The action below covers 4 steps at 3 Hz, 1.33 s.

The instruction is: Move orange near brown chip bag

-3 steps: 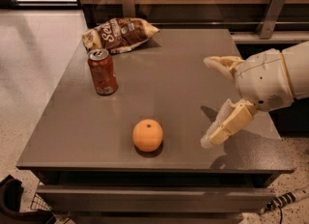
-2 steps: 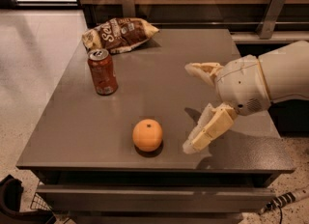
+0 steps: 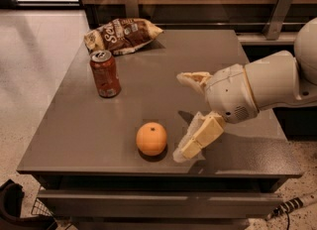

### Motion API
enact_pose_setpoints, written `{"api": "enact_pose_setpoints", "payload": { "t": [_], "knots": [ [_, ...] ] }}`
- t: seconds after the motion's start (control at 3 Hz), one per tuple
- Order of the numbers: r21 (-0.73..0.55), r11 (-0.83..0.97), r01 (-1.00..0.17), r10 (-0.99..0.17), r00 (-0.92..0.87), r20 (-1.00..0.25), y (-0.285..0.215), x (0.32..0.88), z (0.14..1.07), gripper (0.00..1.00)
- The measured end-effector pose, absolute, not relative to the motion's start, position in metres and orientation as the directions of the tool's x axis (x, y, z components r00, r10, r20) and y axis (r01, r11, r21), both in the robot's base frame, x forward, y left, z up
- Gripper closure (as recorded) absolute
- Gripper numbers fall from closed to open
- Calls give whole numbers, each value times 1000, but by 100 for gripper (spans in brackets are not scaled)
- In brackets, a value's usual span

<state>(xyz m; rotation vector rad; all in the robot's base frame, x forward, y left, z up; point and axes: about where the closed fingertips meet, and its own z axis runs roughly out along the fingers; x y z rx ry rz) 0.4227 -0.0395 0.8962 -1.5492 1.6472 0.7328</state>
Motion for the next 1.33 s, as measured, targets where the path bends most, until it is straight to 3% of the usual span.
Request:
{"api": "enact_pose_setpoints", "payload": {
  "t": [1.0,1.33],
  "knots": [
    [-36,58,-998,-439,7,-898,2,413,840,0],
    [-39,30,-999,-392,24,-920,16,408,834,15]
  ]
}}
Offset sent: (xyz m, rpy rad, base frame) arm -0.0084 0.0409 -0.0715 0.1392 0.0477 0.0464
